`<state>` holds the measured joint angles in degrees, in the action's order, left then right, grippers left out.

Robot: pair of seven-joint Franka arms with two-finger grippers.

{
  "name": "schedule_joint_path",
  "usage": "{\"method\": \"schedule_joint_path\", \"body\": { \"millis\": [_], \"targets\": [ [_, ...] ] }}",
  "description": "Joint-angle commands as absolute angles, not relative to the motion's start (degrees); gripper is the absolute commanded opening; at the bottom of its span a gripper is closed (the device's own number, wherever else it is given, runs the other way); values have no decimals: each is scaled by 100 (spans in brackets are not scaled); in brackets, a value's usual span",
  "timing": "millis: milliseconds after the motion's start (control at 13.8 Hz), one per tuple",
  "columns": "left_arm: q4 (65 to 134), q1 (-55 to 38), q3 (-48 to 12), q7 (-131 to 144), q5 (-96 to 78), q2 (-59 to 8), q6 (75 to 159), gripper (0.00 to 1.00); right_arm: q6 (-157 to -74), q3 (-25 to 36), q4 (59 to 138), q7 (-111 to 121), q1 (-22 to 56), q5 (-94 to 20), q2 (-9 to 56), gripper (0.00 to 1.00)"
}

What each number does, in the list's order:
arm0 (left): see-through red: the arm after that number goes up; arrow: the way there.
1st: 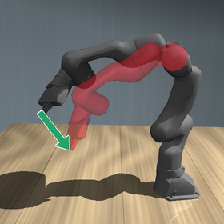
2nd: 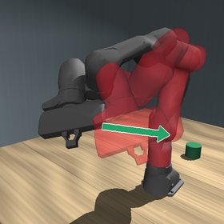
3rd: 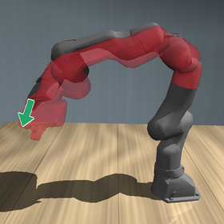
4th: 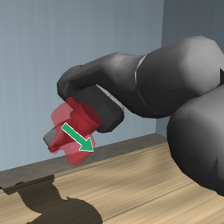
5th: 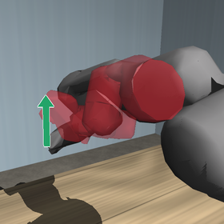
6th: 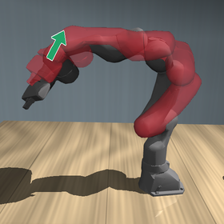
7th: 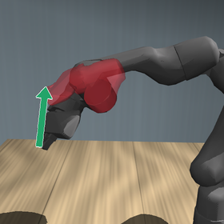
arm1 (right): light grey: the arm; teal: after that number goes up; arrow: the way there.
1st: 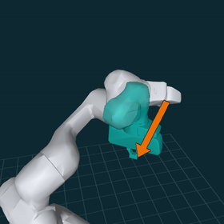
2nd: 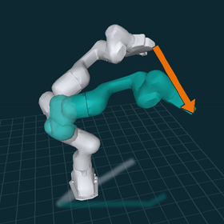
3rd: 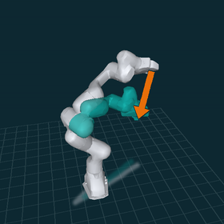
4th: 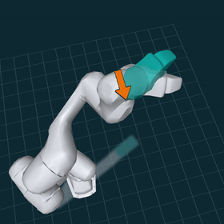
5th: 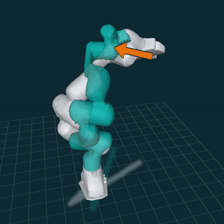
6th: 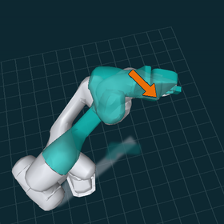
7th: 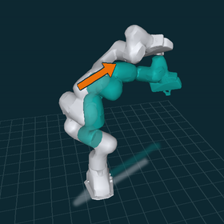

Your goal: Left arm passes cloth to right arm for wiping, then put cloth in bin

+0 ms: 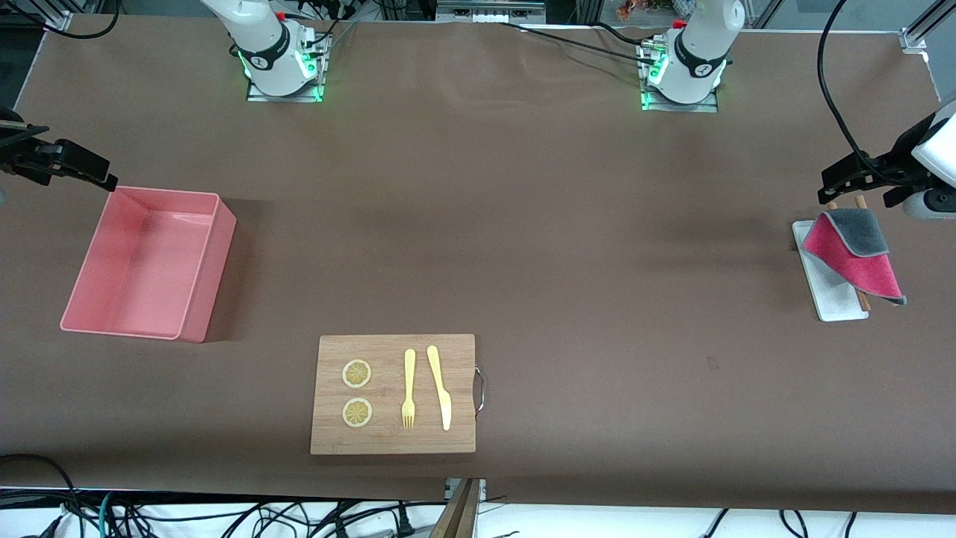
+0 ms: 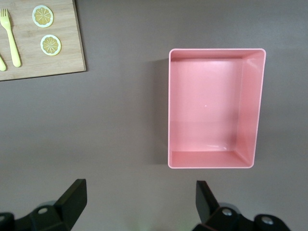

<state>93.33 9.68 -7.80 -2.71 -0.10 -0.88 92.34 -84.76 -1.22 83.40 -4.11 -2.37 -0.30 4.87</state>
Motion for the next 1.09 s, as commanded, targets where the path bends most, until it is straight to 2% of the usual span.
{"method": "schedule_joint_path", "body": {
  "millis": [0, 1018],
  "targets": [
    [9491, 975, -809, -246, 105, 70, 9429, 100, -8393, -149, 8227, -431, -308, -132, 527, 100],
    [9431, 1028, -774, -202, 88, -105, 9246, 100, -8411, -149, 8227, -431, -308, -132, 527, 100]
  ]
}}
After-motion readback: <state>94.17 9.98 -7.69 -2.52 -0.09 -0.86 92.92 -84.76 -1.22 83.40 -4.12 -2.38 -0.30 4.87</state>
